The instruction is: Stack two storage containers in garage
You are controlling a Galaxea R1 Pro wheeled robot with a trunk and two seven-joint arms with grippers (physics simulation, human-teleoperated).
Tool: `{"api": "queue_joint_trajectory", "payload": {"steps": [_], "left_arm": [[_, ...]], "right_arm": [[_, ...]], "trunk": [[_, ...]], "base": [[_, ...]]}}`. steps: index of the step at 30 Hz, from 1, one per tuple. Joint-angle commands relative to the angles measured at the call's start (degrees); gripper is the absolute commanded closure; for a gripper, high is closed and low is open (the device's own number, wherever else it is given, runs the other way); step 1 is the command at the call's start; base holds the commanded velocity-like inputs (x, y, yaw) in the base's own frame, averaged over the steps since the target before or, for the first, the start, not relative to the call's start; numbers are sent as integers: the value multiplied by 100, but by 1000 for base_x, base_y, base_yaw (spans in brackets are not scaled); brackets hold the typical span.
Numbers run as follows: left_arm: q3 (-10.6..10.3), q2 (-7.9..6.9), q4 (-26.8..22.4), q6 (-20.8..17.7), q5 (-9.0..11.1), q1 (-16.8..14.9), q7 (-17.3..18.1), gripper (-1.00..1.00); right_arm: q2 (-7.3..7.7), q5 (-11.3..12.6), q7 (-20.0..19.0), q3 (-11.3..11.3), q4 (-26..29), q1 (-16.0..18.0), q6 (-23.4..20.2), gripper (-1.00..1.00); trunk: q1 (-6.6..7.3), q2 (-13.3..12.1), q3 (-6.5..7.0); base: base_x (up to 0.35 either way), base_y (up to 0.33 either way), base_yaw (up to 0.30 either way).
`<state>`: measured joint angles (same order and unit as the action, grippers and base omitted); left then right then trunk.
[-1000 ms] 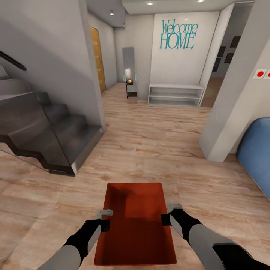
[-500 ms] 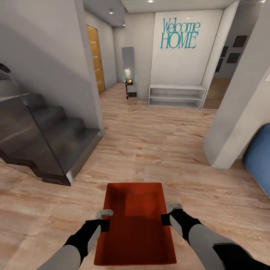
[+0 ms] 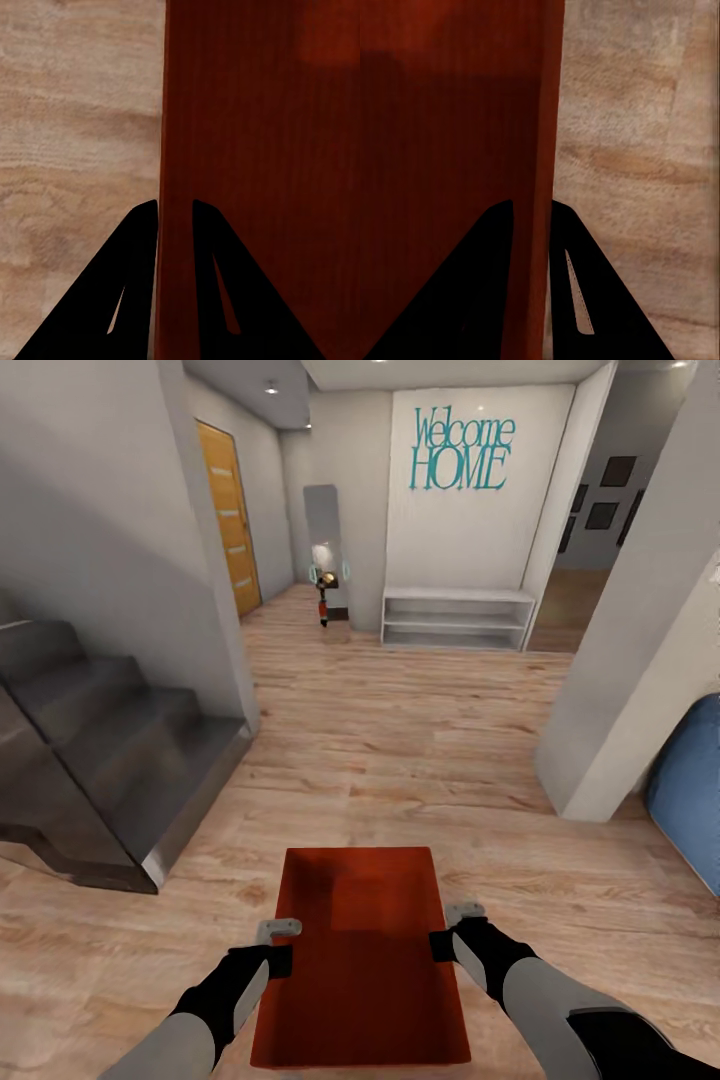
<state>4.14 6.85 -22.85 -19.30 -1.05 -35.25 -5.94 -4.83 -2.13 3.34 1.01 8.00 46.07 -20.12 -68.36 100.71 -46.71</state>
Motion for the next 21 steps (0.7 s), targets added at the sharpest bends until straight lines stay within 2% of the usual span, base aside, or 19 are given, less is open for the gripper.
{"api": "queue_joint_trajectory", "payload": {"steps": [1,9,21], "left_arm": [[-115,-105,8,-92,167,4,31,100],[-115,-105,8,-92,167,3,31,100],[-115,-105,8,-92,168,2,31,100]], "right_arm": [[0,125,-7,330,26,7,-27,100],[0,125,-8,330,26,6,-27,100],[0,125,-8,330,26,7,-27,100]], "trunk": [[-3,2,-5],[-3,2,-4],[-3,2,-4]], "base": [[348,0,-138],[348,0,-113],[348,0,-14]]}}
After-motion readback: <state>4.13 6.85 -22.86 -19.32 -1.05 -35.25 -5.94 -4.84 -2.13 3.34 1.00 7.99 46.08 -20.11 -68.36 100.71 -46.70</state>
